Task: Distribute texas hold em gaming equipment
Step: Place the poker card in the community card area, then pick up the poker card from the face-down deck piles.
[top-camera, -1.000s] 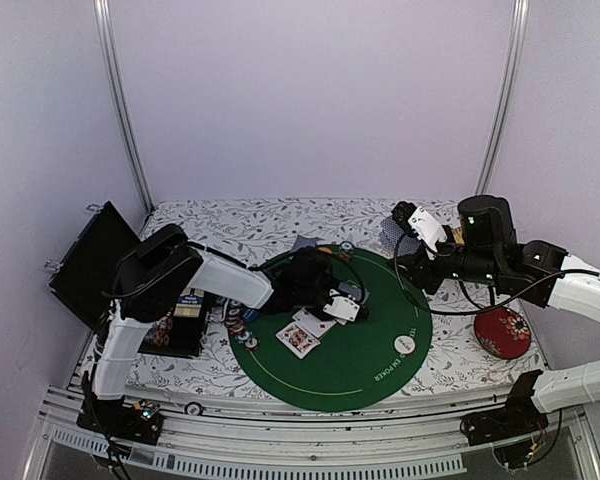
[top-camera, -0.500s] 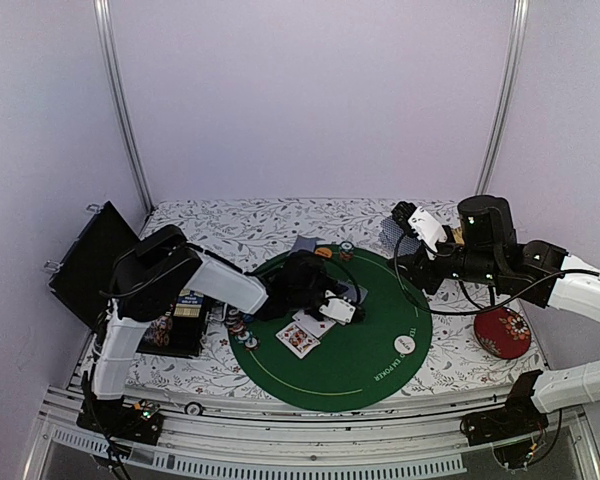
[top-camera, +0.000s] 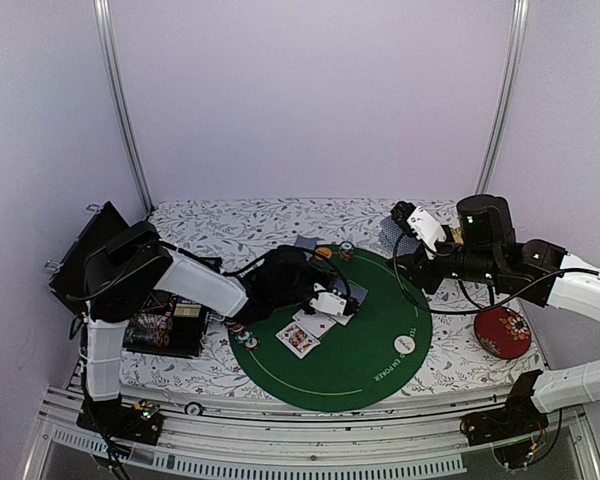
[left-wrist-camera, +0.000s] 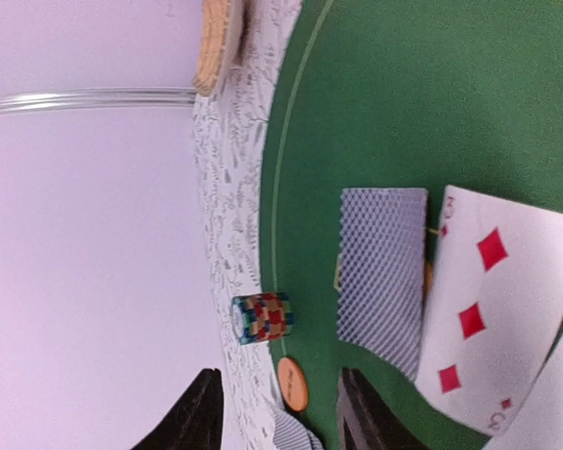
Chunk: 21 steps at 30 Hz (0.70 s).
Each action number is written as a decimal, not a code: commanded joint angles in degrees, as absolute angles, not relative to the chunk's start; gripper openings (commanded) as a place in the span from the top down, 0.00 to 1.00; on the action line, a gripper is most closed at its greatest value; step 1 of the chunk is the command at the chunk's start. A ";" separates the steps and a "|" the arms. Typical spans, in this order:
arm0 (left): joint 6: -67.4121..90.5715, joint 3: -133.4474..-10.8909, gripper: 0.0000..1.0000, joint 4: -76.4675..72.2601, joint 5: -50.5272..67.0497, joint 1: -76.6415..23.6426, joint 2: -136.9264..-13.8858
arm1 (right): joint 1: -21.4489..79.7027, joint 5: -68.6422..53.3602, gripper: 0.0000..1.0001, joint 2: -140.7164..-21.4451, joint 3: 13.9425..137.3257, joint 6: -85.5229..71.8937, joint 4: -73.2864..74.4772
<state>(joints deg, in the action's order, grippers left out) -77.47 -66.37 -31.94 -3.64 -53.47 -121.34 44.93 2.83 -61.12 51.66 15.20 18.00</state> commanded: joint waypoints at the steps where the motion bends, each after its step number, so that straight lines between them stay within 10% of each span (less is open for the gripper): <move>1: -69.69 -61.71 0.53 -40.45 -3.67 -54.11 -113.57 | 44.65 2.40 0.56 -61.52 53.61 15.21 16.93; 13: -4.14 -75.80 0.39 -6.31 16.73 -52.18 -96.12 | 44.65 0.79 0.56 -65.80 55.05 16.41 16.06; 21: 9.83 -77.49 0.27 -4.99 29.22 -50.12 -96.42 | 44.86 -4.49 0.56 -69.18 54.92 16.12 11.81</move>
<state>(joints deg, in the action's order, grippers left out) -0.49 -76.31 -11.35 20.23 -51.16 -94.13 44.93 -1.02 -67.57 53.04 16.16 15.97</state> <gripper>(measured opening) 0.713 0.440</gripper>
